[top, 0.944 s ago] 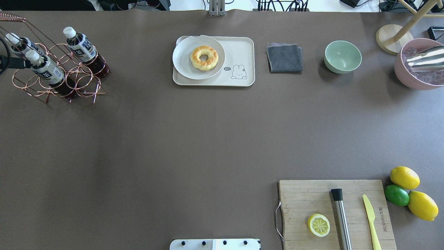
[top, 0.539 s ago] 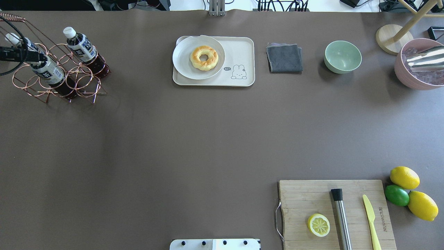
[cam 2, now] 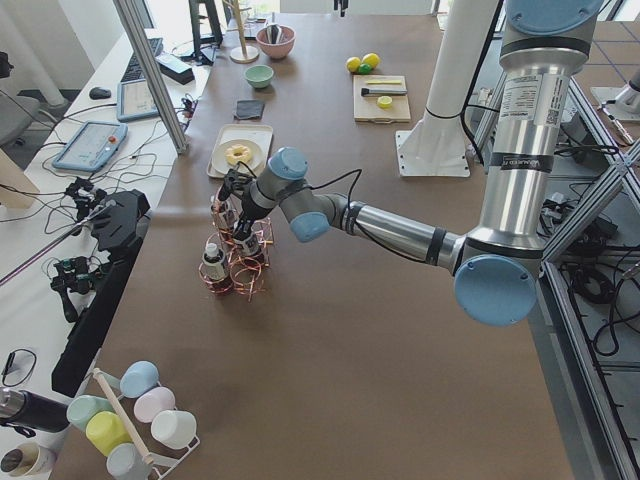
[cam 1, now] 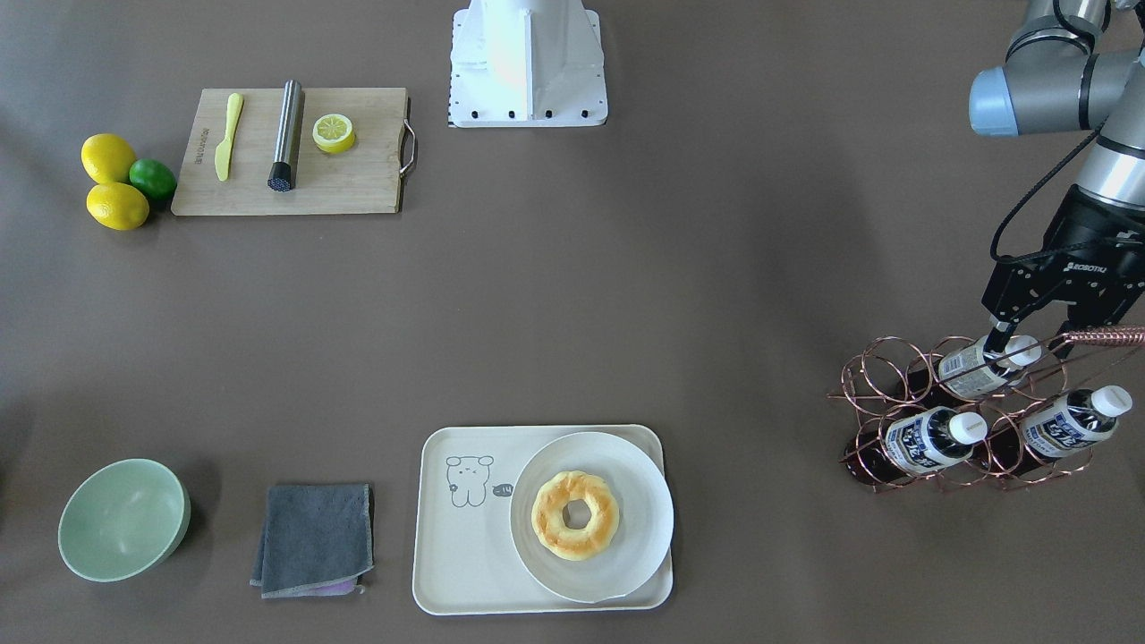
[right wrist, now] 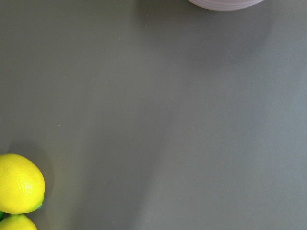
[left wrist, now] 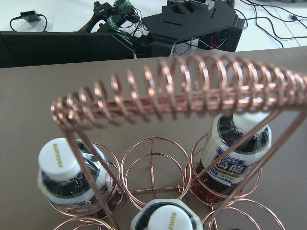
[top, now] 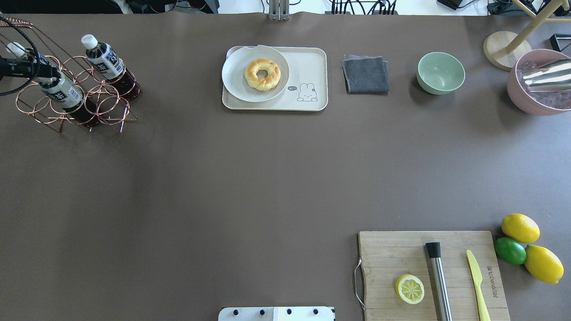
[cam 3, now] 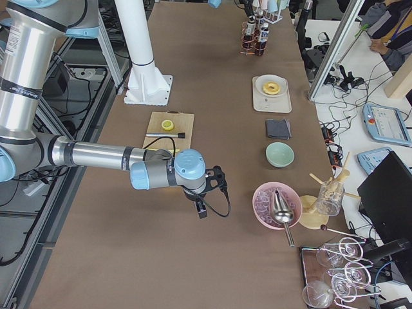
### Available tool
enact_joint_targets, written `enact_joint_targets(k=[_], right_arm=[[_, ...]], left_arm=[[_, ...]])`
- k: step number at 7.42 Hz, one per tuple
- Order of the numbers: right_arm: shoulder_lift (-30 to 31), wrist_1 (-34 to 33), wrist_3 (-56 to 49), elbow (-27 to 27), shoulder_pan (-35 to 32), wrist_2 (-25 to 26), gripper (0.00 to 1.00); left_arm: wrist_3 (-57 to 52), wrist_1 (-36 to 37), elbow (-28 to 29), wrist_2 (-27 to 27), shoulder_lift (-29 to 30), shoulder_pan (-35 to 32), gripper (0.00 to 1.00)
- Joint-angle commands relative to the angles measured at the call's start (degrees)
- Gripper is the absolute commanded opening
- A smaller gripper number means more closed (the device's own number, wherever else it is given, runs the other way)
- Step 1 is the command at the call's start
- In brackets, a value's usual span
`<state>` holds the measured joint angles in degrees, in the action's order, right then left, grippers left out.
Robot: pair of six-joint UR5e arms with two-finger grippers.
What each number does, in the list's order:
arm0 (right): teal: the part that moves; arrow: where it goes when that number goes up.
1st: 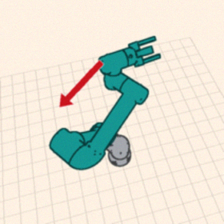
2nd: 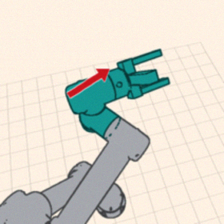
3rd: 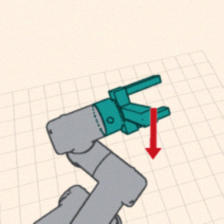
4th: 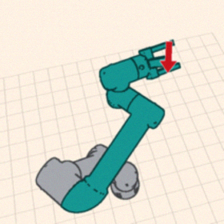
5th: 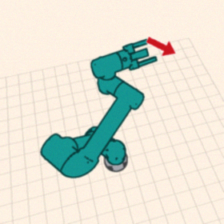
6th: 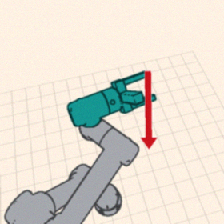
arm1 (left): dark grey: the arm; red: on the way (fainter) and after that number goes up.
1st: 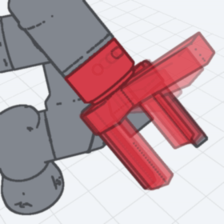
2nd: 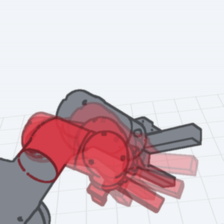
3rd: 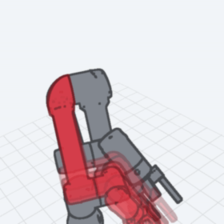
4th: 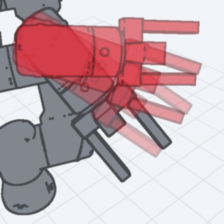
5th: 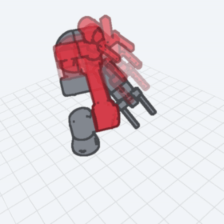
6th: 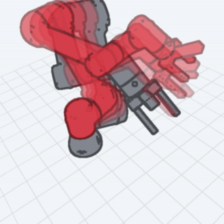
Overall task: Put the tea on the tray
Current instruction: 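Lower the left gripper over a tea bottle in the copper rack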
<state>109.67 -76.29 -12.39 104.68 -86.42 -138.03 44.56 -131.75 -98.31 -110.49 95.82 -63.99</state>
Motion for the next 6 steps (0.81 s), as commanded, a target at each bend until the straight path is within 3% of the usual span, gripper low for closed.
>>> enact_joint_targets(k=[1,3,5,6], right_arm=[[0.0,-0.1,0.0,-0.1,0.0,0.0,1.0],[0.0,-0.1,-0.1,-0.1,0.0,0.0,1.0],[-0.2,-0.1,-0.1,-0.1,0.1,0.0,1.0],[-0.2,-0.1,-0.2,0.0,0.0,-0.2,1.0]], left_arm=[[0.4,0.0,-0.3,0.0,-0.4,0.0,0.33],[0.9,0.0,-0.4,-0.1,-0.5,-0.1,0.0],[0.9,2.5,-2.5,-0.3,-0.7,-0.6,0.0],[0.3,8.2,-7.2,-0.3,-0.5,-1.5,0.0]])
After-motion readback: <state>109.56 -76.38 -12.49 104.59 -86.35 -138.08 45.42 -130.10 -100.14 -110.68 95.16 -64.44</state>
